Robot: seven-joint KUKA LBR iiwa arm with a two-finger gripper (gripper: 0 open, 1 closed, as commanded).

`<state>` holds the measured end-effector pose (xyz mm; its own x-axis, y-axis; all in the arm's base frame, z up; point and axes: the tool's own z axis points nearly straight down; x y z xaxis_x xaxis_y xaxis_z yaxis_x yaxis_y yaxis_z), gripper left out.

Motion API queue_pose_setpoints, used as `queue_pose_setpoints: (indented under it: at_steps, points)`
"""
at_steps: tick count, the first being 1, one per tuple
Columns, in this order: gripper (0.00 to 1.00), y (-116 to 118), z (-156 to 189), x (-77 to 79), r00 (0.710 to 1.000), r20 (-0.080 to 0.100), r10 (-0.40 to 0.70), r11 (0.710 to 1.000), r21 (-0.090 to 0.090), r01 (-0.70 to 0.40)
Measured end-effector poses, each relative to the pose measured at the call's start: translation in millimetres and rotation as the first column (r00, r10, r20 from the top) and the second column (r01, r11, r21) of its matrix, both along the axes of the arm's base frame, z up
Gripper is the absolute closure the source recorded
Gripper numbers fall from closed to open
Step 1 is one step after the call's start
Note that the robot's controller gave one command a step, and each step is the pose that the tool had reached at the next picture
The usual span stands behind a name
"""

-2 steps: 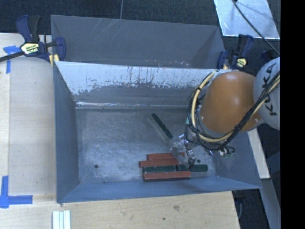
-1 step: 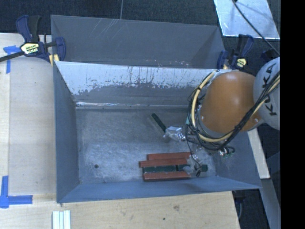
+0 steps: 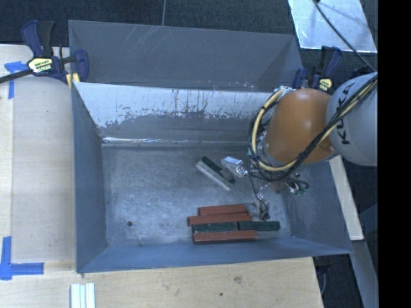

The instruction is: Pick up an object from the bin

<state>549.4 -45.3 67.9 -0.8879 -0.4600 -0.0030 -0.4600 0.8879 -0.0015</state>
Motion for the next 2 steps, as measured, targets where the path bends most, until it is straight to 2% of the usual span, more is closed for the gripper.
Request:
queue_pose_setpoints:
  at_steps: [1, 2]
  points:
    - [0.00, 17, 64, 72.2, 0.999, 0.012, -0.050, 0.999, 0.001, 0.050]
    - [0.00, 41, -1, 74.1, 0.998, -0.005, -0.061, 0.998, 0.002, 0.061]
